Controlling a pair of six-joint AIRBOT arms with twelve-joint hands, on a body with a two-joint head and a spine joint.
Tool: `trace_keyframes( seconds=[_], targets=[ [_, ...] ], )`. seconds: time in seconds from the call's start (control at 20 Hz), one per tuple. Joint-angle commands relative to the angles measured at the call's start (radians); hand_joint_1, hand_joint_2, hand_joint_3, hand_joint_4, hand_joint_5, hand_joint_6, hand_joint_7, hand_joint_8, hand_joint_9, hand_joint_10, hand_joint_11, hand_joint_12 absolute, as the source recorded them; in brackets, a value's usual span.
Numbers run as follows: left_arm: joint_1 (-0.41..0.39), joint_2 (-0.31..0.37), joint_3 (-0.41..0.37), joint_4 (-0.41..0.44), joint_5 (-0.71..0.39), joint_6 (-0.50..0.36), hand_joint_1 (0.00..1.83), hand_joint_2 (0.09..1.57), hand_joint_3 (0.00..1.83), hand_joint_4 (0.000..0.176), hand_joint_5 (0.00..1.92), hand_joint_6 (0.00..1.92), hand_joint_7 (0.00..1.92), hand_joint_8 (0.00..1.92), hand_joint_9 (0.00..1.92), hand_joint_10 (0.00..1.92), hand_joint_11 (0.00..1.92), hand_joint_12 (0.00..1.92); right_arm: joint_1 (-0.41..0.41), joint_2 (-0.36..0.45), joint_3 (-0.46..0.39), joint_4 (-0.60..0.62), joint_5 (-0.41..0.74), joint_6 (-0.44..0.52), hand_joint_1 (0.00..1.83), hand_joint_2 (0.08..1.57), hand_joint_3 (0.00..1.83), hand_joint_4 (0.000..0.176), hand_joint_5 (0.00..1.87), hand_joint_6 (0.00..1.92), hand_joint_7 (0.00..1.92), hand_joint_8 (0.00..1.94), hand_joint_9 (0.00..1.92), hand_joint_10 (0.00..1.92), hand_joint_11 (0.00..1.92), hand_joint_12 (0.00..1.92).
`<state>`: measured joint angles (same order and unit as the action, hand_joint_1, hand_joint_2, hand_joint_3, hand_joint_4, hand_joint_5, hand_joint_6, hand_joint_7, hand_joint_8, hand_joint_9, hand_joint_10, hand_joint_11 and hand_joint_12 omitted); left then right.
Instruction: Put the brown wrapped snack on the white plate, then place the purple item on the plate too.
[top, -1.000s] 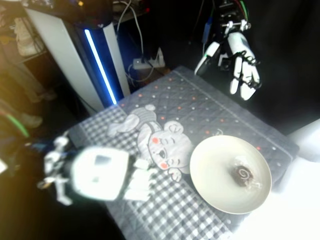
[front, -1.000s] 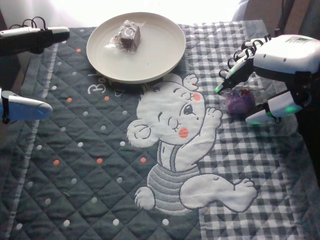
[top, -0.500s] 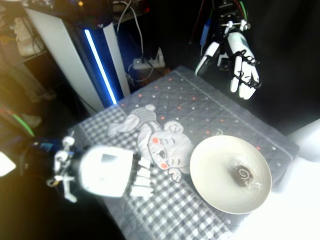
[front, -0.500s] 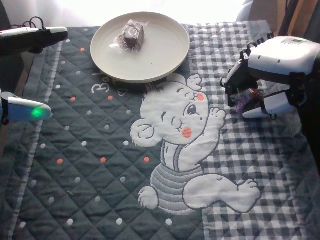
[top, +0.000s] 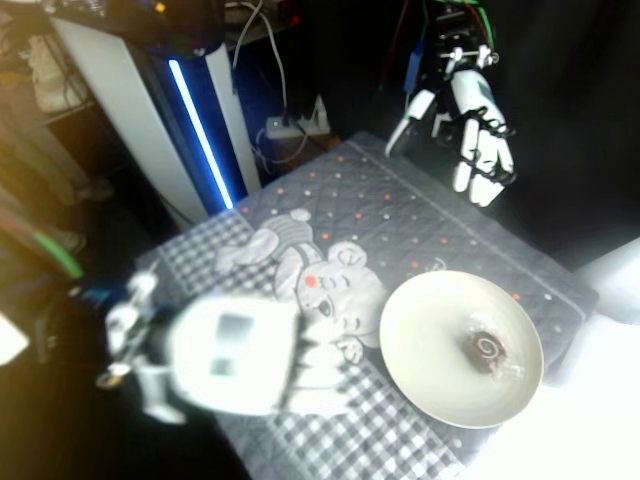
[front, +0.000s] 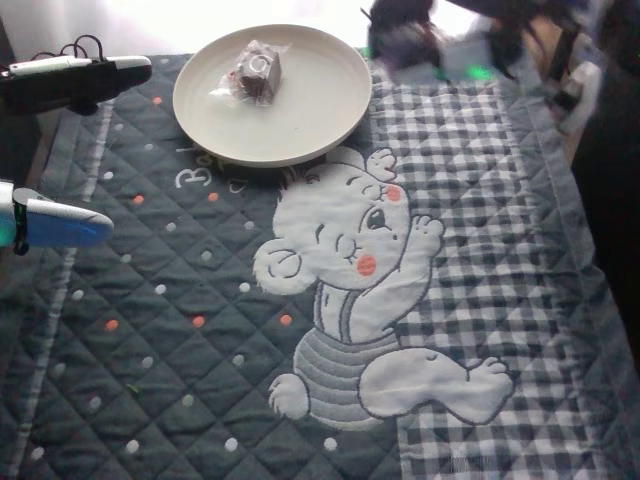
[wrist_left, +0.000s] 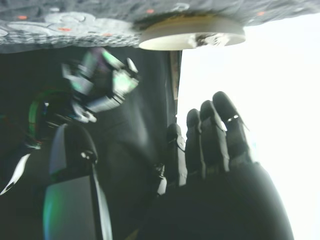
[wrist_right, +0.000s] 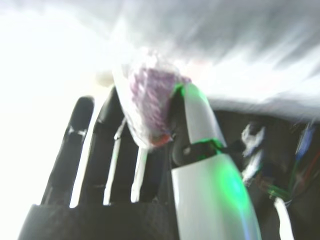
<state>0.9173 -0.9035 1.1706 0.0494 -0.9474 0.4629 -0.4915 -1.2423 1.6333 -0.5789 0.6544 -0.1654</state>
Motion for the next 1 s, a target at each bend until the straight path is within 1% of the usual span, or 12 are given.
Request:
trace_keyframes(
  seconds=[0.0, 0.05, 0.15, 0.2, 0.25, 0.3, 0.35, 0.45, 0.5, 0.6, 0.8, 0.95],
  targets=[
    [-0.007, -0.001, 0.0, -0.033, -0.126, -0.008, 0.81, 0.84, 0.0, 0.134, 0.35, 0.01, 0.33, 0.01, 0.34, 0.01, 0.0, 1.06, 0.019, -0.026, 0.017, 0.019, 0.068, 0.003, 1.3, 1.04, 0.0, 0.0, 1.11, 0.65, 1.25, 0.64, 1.07, 1.11, 0.58, 1.39],
    [-0.007, -0.001, -0.002, -0.035, -0.143, -0.008, 0.8, 0.84, 0.0, 0.14, 0.35, 0.01, 0.34, 0.01, 0.35, 0.01, 0.0, 1.08, 0.041, -0.061, 0.046, 0.024, 0.055, 0.004, 1.37, 1.04, 0.0, 0.0, 1.09, 0.68, 1.31, 0.34, 1.07, 1.14, 0.8, 1.18],
    [-0.007, -0.001, -0.007, -0.042, -0.181, -0.008, 0.79, 0.82, 0.0, 0.151, 0.35, 0.0, 0.34, 0.0, 0.38, 0.01, 0.0, 1.16, 0.064, -0.126, 0.1, 0.033, 0.018, 0.003, 1.28, 1.01, 0.0, 0.016, 1.18, 0.64, 1.36, 0.31, 1.1, 0.98, 0.96, 1.37],
    [-0.008, -0.001, -0.01, -0.042, -0.194, -0.008, 0.81, 0.81, 0.0, 0.11, 0.37, 0.01, 0.34, 0.0, 0.39, 0.01, 0.0, 1.16, 0.068, -0.144, 0.116, 0.037, 0.003, 0.003, 1.36, 1.0, 0.0, 0.0, 0.99, 0.25, 1.26, 0.51, 1.01, 0.68, 0.73, 1.26],
    [-0.009, -0.001, -0.011, -0.042, -0.202, -0.008, 0.84, 0.81, 0.0, 0.061, 0.41, 0.01, 0.35, 0.0, 0.39, 0.01, 0.0, 1.15, 0.068, -0.154, 0.128, 0.045, -0.011, 0.003, 1.14, 0.94, 0.0, 0.0, 0.85, 0.05, 1.03, 0.22, 0.92, 0.43, 0.56, 1.21],
    [-0.01, -0.001, -0.013, -0.042, -0.21, -0.008, 0.85, 0.79, 0.0, 0.02, 0.43, 0.01, 0.35, 0.0, 0.4, 0.01, 0.0, 1.16, 0.068, -0.161, 0.14, 0.059, -0.022, 0.003, 0.91, 0.89, 0.0, 0.063, 0.5, 0.01, 0.6, 0.04, 0.59, 0.16, 0.21, 1.15],
    [-0.009, -0.001, -0.015, -0.042, -0.216, -0.009, 0.85, 0.79, 0.0, 0.006, 0.43, 0.01, 0.36, 0.0, 0.41, 0.01, 0.01, 1.16, 0.068, -0.166, 0.148, 0.066, -0.033, 0.003, 0.79, 0.86, 0.0, 0.107, 0.3, 0.0, 0.38, 0.01, 0.43, 0.06, 0.07, 1.11],
    [-0.004, 0.0, -0.017, -0.046, -0.225, -0.013, 0.78, 0.8, 0.0, 0.036, 0.42, 0.0, 0.38, 0.0, 0.45, 0.01, 0.03, 1.14, 0.068, -0.166, 0.155, 0.072, -0.041, 0.004, 0.64, 0.81, 0.0, 0.171, 0.04, 0.0, 0.15, 0.0, 0.27, 0.0, 0.0, 1.17],
    [-0.001, 0.0, -0.018, -0.05, -0.229, -0.013, 0.76, 0.8, 0.0, 0.022, 0.43, 0.0, 0.39, 0.0, 0.46, 0.01, 0.06, 1.11, 0.068, -0.166, 0.154, 0.074, -0.041, 0.004, 0.67, 0.81, 0.0, 0.175, 0.01, 0.0, 0.08, 0.01, 0.13, 0.02, 0.0, 0.84],
    [0.006, 0.002, -0.019, -0.06, -0.238, -0.013, 0.79, 0.8, 0.0, 0.037, 0.42, 0.0, 0.39, 0.0, 0.47, 0.01, 0.08, 1.1, 0.068, -0.165, 0.155, 0.082, -0.04, 0.004, 0.65, 0.83, 0.0, 0.176, 0.0, 0.0, 0.05, 0.01, 0.01, 0.01, 0.0, 0.06],
    [0.034, 0.017, -0.036, -0.094, -0.295, -0.013, 0.77, 0.82, 0.01, 0.083, 0.38, 0.0, 0.37, 0.0, 0.41, 0.0, 0.0, 1.14, 0.068, -0.121, 0.1, 0.114, 0.022, 0.004, 0.73, 0.85, 0.01, 0.176, 0.0, 0.0, 0.02, 0.01, 0.02, 0.01, 0.08, 0.04],
    [0.071, 0.04, -0.065, -0.13, -0.385, -0.012, 0.76, 0.83, 0.0, 0.058, 0.39, 0.0, 0.37, 0.01, 0.39, 0.01, 0.0, 1.09, 0.066, 0.008, -0.022, 0.152, 0.137, 0.003, 0.68, 0.82, 0.0, 0.176, 0.0, 0.0, 0.02, 0.0, 0.0, 0.0, 0.02, 0.01]
  ],
)
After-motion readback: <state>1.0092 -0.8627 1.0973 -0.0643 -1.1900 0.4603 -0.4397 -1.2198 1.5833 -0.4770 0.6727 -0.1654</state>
